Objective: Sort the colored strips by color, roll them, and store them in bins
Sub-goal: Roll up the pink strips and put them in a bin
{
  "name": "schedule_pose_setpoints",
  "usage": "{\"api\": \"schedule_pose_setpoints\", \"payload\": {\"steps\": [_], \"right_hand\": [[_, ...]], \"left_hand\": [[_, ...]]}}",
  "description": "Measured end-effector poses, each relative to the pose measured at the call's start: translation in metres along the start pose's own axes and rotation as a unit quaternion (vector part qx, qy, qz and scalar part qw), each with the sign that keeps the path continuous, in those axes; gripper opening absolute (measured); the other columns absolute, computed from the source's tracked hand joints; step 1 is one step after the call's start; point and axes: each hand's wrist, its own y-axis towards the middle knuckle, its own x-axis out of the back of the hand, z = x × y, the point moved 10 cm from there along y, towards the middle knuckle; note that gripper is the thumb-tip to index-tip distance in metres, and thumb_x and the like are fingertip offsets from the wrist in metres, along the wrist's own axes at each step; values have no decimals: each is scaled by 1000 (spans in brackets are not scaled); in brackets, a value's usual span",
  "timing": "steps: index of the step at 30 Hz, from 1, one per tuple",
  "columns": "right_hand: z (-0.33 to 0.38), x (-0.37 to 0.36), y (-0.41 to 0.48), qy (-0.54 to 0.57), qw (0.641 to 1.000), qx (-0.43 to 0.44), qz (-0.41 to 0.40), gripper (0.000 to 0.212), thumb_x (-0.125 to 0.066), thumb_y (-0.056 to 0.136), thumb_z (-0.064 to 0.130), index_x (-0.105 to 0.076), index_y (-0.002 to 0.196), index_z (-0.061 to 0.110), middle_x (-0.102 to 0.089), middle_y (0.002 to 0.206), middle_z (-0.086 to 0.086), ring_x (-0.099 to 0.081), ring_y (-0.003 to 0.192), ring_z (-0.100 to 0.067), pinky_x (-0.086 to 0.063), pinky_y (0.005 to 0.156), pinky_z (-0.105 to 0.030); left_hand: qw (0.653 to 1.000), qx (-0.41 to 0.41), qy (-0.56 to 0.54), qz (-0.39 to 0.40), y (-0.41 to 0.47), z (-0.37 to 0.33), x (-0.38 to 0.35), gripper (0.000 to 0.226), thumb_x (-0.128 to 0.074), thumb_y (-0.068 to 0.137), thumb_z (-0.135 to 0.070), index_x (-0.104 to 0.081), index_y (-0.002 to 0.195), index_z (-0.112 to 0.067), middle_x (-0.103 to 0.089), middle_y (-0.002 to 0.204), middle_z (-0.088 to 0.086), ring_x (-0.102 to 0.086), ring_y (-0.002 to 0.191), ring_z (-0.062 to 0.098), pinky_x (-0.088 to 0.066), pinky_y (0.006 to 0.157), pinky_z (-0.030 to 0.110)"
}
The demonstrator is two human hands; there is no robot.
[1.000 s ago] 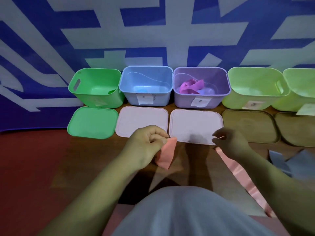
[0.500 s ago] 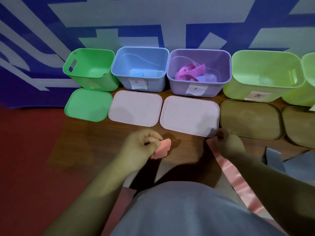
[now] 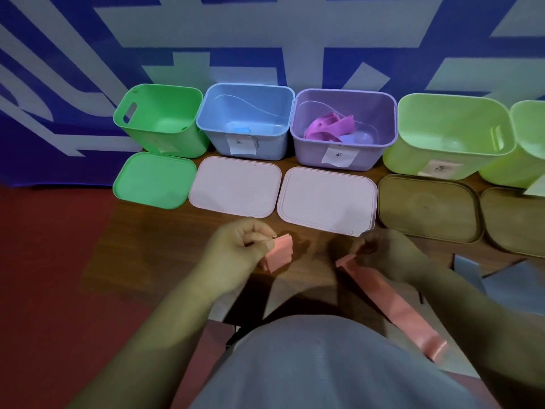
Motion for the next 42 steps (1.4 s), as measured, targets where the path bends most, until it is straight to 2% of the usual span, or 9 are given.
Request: {"api": "schedule_pose_setpoints", "payload": {"steps": [7,12,19,22,25,30,32,36,42], "right_hand": [[97,-6,-29,103,993,53,35,13,-87,70,14,-75,75,12,-74,72,-6,-60,61,-7,-48,62,-18],[158,-16,-43,166,979,113,33,16,-86,71,18,-74,77,10,-71,79,-20,-59,69,-22,-48,68,-36],[253,-26,-65,132,966,221,-26,13,-80,74,31,-75,80,20,-72,79,-4,-65,75,-29,-53,76,-47],[285,-34,-70,94,961,256,-42,6,-80,78,30,-76,82,28,-73,79,3,-66,74,-20,-55,74,-43],[313,-41,-74,84,948,300,-72,6,-79,79,27,-75,83,27,-70,77,6,-63,71,-14,-52,67,-28],[330,-56,-65,107,931,330,-111,12,-80,78,26,-75,85,19,-67,96,5,-65,94,-23,-54,79,-38],[334,-63,-62,145,929,322,-111,10,-80,77,24,-75,84,19,-69,102,4,-67,100,-21,-54,85,-36],[346,-73,-61,223,921,302,-109,10,-77,72,18,-74,79,12,-74,91,5,-69,81,-9,-54,74,-21],[357,-77,-62,236,919,278,-151,9,-79,70,24,-74,77,20,-75,82,3,-68,73,-10,-55,69,-23]], "left_hand": [[999,-32,-14,12,-8,-16,29,20,-69,87,3,-71,85,-17,-72,72,3,-61,65,9,-48,60,14],[997,-67,-20,20,-17,-30,59,16,-72,86,-2,-72,86,-18,-74,73,-1,-62,67,6,-47,69,19],[995,-89,-49,20,-28,-50,106,15,-74,85,-2,-73,84,-17,-74,72,-1,-62,69,13,-47,73,27],[993,-99,-60,21,-34,-57,123,17,-73,84,0,-73,82,-17,-74,71,0,-60,66,13,-46,71,28],[991,-108,-75,30,-41,-62,139,19,-73,83,2,-72,80,-17,-74,70,0,-65,64,9,-50,68,23],[986,-121,-111,42,-48,-64,164,19,-70,84,5,-71,82,-14,-76,75,5,-69,70,14,-54,70,21],[984,-127,-117,47,-50,-64,171,20,-70,84,5,-72,81,-15,-76,78,8,-68,72,16,-54,71,23],[982,-141,-120,47,-52,-64,186,16,-70,84,6,-71,84,-10,-75,73,3,-66,68,11,-52,67,18],[976,-157,-137,60,-52,-63,201,13,-70,83,5,-70,86,-7,-74,72,4,-65,64,10,-51,65,17]]}}
